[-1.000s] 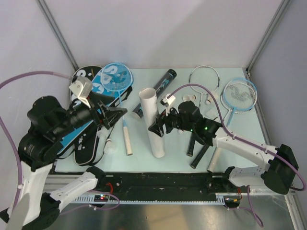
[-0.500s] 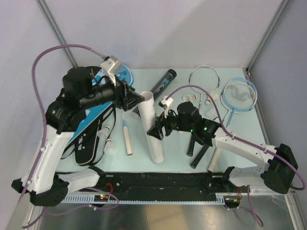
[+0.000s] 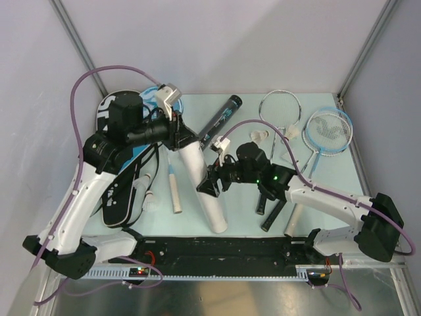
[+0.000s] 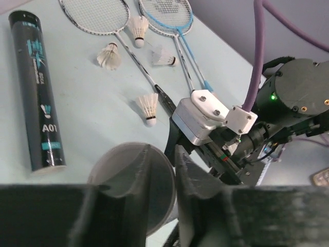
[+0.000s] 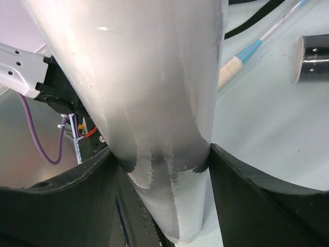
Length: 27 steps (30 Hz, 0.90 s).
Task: Pack up the badminton gear
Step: Open the lid of the shuttle tube.
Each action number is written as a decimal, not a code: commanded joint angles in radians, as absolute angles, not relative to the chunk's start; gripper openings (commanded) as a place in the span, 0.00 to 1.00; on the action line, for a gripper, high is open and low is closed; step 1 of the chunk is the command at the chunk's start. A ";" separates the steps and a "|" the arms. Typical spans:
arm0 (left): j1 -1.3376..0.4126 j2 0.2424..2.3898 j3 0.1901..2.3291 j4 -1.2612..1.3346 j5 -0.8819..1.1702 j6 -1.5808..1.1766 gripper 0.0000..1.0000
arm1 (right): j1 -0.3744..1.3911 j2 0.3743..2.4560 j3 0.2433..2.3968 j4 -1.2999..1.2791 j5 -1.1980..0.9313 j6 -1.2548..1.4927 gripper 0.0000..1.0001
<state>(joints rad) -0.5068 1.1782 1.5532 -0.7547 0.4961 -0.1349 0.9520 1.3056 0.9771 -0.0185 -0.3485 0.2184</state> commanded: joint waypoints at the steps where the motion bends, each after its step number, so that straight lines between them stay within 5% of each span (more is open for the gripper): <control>1: -0.511 1.126 1.521 -0.807 0.501 -0.167 0.17 | 0.967 1.309 0.994 -0.079 -0.346 0.197 0.40; 5: -0.511 1.115 1.521 -0.817 0.478 -0.207 0.01 | 0.971 1.310 0.994 -0.061 -0.349 0.207 0.50; 11: -0.511 1.102 1.508 -0.818 0.442 -0.257 0.00 | 1.021 1.326 0.969 0.037 -0.334 0.226 0.77; 18: -0.511 1.096 1.489 -0.817 0.412 -0.278 0.00 | 1.040 1.368 0.939 0.103 -0.303 0.255 0.92; 21: -0.511 1.094 1.479 -0.818 0.409 -0.286 0.00 | 1.040 1.372 0.900 0.165 -0.286 0.277 0.91; 27: -0.494 1.061 1.471 -0.818 0.374 -0.262 0.00 | 1.039 1.336 0.830 0.241 -0.281 0.299 0.57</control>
